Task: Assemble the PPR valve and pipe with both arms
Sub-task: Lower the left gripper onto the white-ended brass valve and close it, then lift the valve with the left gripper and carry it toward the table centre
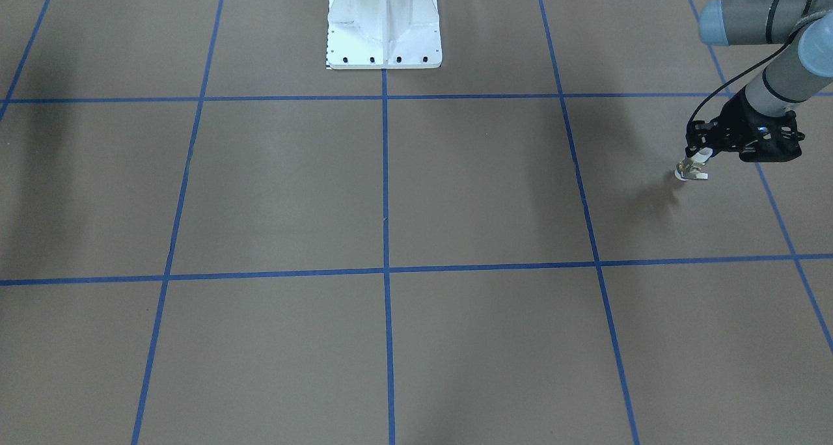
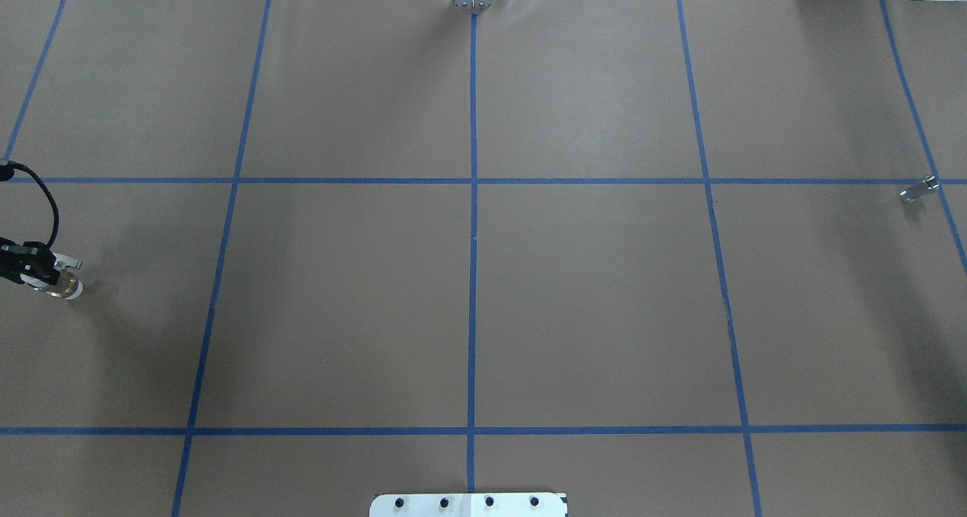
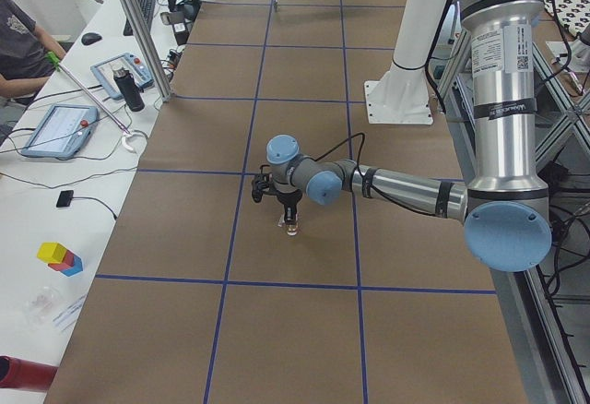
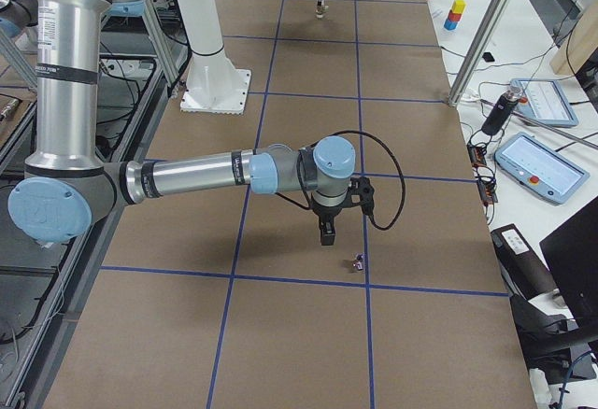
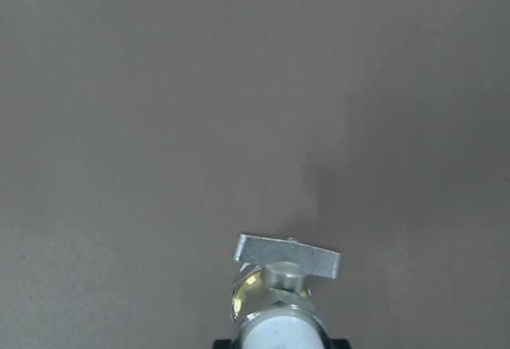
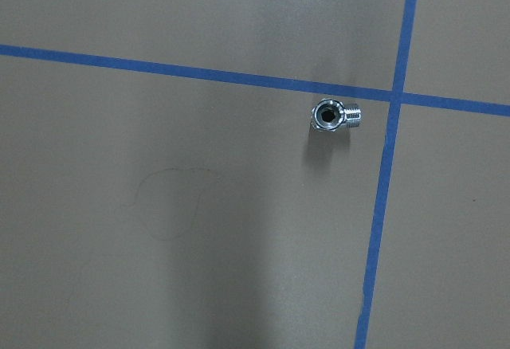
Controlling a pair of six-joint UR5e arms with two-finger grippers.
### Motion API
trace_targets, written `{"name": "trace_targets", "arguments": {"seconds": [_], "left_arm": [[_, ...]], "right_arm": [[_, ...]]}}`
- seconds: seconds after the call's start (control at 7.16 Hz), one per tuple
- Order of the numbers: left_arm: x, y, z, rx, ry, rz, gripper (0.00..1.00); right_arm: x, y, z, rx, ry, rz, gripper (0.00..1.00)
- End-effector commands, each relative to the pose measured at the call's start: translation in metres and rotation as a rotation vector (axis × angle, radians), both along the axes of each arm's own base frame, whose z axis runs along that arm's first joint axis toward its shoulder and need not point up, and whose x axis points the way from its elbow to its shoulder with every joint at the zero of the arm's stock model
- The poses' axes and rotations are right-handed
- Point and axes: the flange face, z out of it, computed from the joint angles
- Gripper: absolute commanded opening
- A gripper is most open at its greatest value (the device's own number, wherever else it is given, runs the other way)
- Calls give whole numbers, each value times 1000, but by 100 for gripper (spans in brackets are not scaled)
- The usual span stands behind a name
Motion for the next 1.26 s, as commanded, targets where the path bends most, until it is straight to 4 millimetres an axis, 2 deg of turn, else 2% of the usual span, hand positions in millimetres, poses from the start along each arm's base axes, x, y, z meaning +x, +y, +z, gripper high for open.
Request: {"name": "trace_targets", "arguments": {"seconds": [0.0,0.14,0.28,0.42,0.56,0.7,0.84,0.98,1.12], "left_arm": [[0,-9,-25,-6,0,-16,0],[1,-13,-38,-30,-20,-20,0],[1,-13,-37,-32,-25,-23,0],[3,-14,-62,-14,-5,-27,0],[12,-29,-111,-36,-4,-53,0],[31,-51,-172,-54,24,-99,0],[66,-64,-233,-70,68,-131,0],[122,-56,-295,-96,92,-110,0],[188,-52,-353,-136,90,-123,0]], "right_arm": [[0,0,-1,1,0,0,100],[0,-1,-1,3,0,0,100],[0,-1,-1,3,0,0,100],[0,-1,-1,1,0,0,100],[0,-1,-2,4,-1,0,100],[0,-2,-5,11,-3,-1,100],[-3,-4,-8,25,-3,-7,100],[-3,-4,-9,77,-10,-5,100],[-2,-4,-11,110,-12,-3,100]]}}
